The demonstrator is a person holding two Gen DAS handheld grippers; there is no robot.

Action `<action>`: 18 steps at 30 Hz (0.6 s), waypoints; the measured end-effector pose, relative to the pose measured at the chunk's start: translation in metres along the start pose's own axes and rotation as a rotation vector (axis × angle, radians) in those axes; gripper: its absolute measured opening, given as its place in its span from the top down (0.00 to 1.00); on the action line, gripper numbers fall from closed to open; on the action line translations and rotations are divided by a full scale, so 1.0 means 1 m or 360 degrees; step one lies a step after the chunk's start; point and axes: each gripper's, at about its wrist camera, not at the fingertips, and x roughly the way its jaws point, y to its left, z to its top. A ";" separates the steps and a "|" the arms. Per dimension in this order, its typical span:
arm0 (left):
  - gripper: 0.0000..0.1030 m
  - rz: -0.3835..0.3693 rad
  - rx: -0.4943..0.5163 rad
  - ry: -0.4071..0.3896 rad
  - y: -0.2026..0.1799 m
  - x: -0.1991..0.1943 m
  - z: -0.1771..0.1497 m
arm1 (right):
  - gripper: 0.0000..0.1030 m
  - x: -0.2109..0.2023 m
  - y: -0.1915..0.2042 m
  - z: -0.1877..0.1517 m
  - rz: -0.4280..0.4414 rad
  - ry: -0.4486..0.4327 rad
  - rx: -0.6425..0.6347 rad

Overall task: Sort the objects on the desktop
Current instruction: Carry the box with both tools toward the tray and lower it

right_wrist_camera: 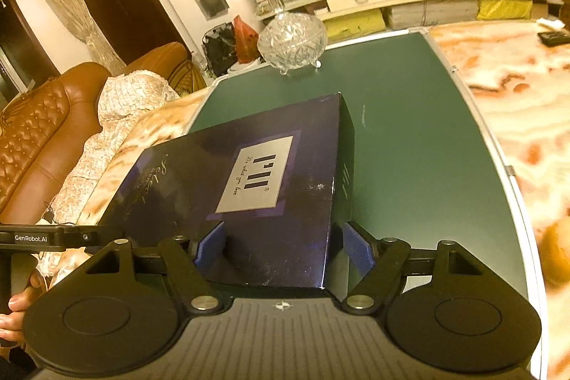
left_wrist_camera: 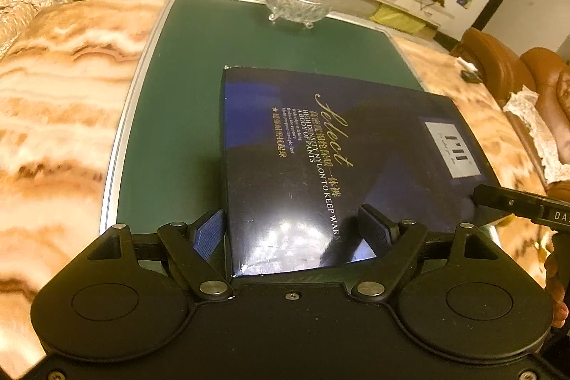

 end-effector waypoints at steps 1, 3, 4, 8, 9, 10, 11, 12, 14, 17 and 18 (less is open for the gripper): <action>0.22 -0.0001 0.0007 -0.0005 -0.003 -0.006 -0.004 | 0.25 -0.007 0.002 -0.003 -0.0003 -0.0008 -0.0004; 0.22 0.0000 0.0029 -0.0016 -0.010 -0.019 -0.013 | 0.25 -0.022 0.008 -0.011 -0.0011 -0.0023 -0.0014; 0.22 0.0000 0.0039 -0.0019 -0.013 -0.024 -0.017 | 0.25 -0.029 0.010 -0.014 -0.0016 -0.0029 -0.0018; 0.22 -0.0006 0.0065 -0.0035 -0.025 -0.050 -0.037 | 0.25 -0.058 0.018 -0.031 -0.0023 -0.0062 -0.0028; 0.22 -0.0008 0.0066 -0.0037 -0.027 -0.055 -0.041 | 0.25 -0.065 0.020 -0.035 -0.0022 -0.0067 -0.0025; 0.22 -0.0008 0.0070 -0.0039 -0.030 -0.062 -0.047 | 0.25 -0.071 0.021 -0.040 -0.0022 -0.0073 -0.0023; 0.22 -0.0005 0.0073 -0.0037 -0.032 -0.066 -0.052 | 0.25 -0.077 0.022 -0.045 -0.0021 -0.0077 -0.0022; 0.22 0.0000 0.0078 -0.0035 -0.035 -0.072 -0.059 | 0.25 -0.082 0.024 -0.050 -0.0019 -0.0079 -0.0020; 0.22 0.0011 0.0091 -0.0033 -0.039 -0.081 -0.072 | 0.25 -0.092 0.027 -0.063 -0.0018 -0.0080 -0.0014; 0.22 0.0021 0.0109 -0.0016 -0.044 -0.091 -0.090 | 0.25 -0.102 0.030 -0.079 -0.0019 -0.0083 -0.0008; 0.22 0.0023 0.0114 -0.0009 -0.045 -0.094 -0.096 | 0.25 -0.105 0.031 -0.084 -0.0017 -0.0083 -0.0002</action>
